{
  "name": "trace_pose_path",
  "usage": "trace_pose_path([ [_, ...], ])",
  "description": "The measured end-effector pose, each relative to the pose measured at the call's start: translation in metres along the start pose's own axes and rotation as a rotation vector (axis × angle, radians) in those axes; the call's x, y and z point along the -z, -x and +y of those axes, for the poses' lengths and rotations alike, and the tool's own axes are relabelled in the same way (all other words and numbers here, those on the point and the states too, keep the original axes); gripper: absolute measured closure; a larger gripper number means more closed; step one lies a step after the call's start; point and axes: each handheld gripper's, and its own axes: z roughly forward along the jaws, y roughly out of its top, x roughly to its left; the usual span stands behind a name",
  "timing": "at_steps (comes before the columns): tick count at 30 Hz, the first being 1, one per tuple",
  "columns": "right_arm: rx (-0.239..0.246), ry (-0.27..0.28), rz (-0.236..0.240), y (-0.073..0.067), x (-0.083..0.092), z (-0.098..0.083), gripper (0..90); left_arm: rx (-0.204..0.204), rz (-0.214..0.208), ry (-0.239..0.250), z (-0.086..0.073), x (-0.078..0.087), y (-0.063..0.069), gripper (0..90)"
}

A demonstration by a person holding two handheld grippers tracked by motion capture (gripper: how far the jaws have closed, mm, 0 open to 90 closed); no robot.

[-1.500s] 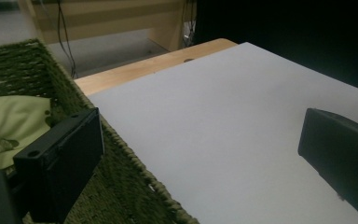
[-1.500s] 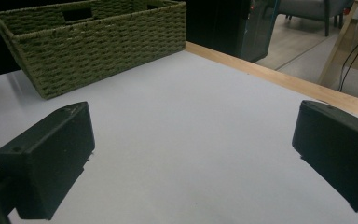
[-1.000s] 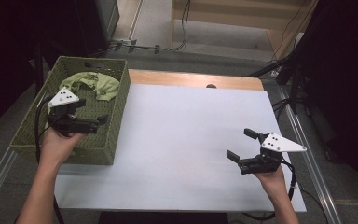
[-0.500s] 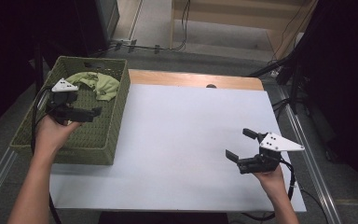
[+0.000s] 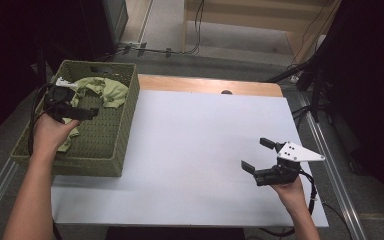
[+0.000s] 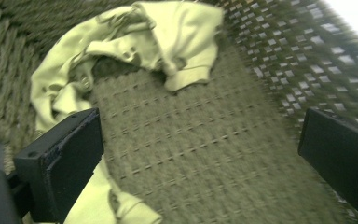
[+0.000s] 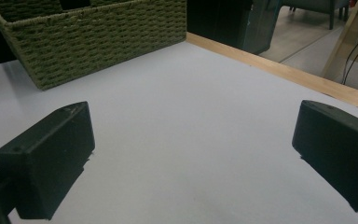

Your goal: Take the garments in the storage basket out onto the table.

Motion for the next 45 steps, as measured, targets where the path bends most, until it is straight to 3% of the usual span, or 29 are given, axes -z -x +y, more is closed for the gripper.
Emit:
trace_pose_path([
  [8, -0.001, -0.008, -0.001, 0.0, -0.002, -0.001, 0.0, -0.003, 0.044, -0.061, 0.009, -0.009, -0.012, 0.5],
  [19, 0.0, -0.015, 0.001, 0.002, -0.004, -0.003, 0.0, 0.023, 0.062, -0.131, 0.014, -0.031, -0.026, 0.5],
  [26, 0.009, -0.015, 0.011, 0.002, -0.005, -0.003, 0.0, 0.047, 0.108, -0.212, 0.01, -0.053, -0.039, 0.6],
  [30, 0.008, -0.011, 0.008, 0.002, -0.005, -0.003, 0.0, 0.06, 0.111, -0.228, 0.009, -0.057, -0.045, 3.8],
  [31, 0.005, -0.009, 0.007, 0.003, -0.004, -0.003, 0.0, 0.053, 0.122, -0.255, 0.01, -0.061, -0.046, 5.7],
  [34, 0.006, -0.009, 0.007, 0.003, -0.004, -0.003, 0.0, 0.044, 0.128, -0.274, 0.012, -0.064, -0.046, 5.7],
  [40, 0.01, -0.006, 0.009, 0.003, -0.005, -0.004, 0.0, 0.009, 0.181, -0.327, 0.018, -0.074, -0.046, 5.9],
  [45, 0.004, -0.011, 0.007, 0.005, -0.005, -0.006, 0.0, 0.018, 0.194, -0.345, 0.018, -0.079, -0.051, 5.9],
])
